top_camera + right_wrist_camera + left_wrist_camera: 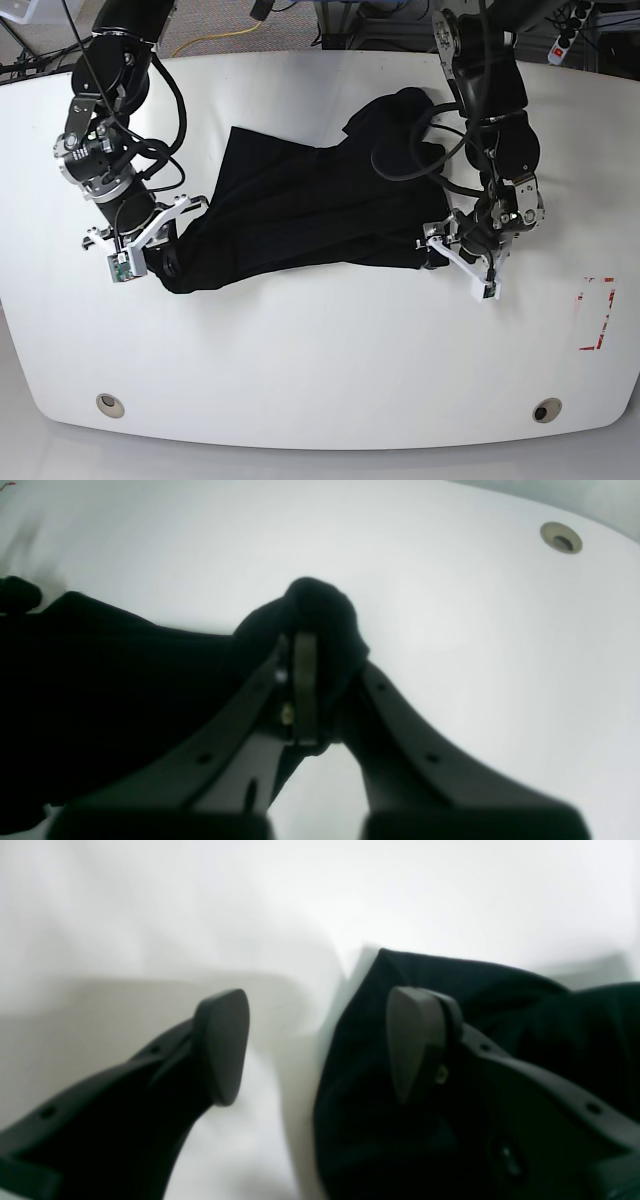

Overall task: Fold the T-shirt properly
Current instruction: 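Lift the shirt with both grippers and pull the edges apart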

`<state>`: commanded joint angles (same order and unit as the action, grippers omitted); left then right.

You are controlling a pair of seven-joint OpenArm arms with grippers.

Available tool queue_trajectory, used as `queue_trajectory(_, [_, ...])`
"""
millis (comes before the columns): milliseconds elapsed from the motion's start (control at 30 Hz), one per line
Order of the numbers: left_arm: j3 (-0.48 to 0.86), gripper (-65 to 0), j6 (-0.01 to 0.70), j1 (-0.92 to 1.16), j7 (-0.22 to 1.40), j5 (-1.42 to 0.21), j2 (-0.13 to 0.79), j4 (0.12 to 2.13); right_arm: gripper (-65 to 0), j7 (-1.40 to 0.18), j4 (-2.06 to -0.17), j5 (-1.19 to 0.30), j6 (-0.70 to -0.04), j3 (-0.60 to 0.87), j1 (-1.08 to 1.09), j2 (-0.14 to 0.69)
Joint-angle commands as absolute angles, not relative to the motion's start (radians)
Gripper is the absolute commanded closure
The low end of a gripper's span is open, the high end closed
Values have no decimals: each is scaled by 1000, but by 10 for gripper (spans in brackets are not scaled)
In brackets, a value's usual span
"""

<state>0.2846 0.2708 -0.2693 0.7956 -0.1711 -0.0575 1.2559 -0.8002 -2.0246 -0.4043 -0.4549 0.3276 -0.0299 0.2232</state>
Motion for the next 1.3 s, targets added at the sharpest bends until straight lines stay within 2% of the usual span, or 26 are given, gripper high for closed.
queue_trajectory(233, [202, -403, 275, -285, 786, -173, -59, 1208, 0, -800, -2025, -401, -455, 328, -30, 205])
queue_trajectory(333, [185, -403, 325, -283, 788, -173, -61, 1204, 0, -800, -2025, -401, -455, 328, -30, 193])
queue_trajectory(433, [174, -390, 343, -280, 792, -173, -62, 1204, 0, -800, -2025, -401, -455, 328, -30, 191])
queue_trajectory(500, [174, -317, 343, -280, 792, -170, -62, 1204, 0, -800, -2023, -401, -455, 328, -30, 189])
queue_trajectory(633, [174, -76, 341, -278, 788, -165, -56, 1202, 0, -800, -2020, -401, -453, 329, -30, 189])
queue_trajectory(700, [176, -28, 341, -277, 788, -165, -54, 1202, 0, -800, -2002, -400, -450, 332, -28, 189])
queue_trajectory(833, [177, -22, 341, -259, 786, -165, -50, 1231, 0, -799, -1966, -400, -447, 357, -22, 189])
queue_trajectory(933, [177, 0, 340, -252, 791, -165, -27, 1314, 0, -799, -1965, -400, -447, 371, -21, 189])
queue_trajectory(1100, [177, 0, 303, -226, 855, -170, -25, 1481, 0, -797, -1977, -397, -447, 372, 24, 200])
queue_trajectory(1300, [179, 0, 302, -226, 921, -168, -19, 1666, 0, -799, -1977, -292, -455, 364, 120, 200])
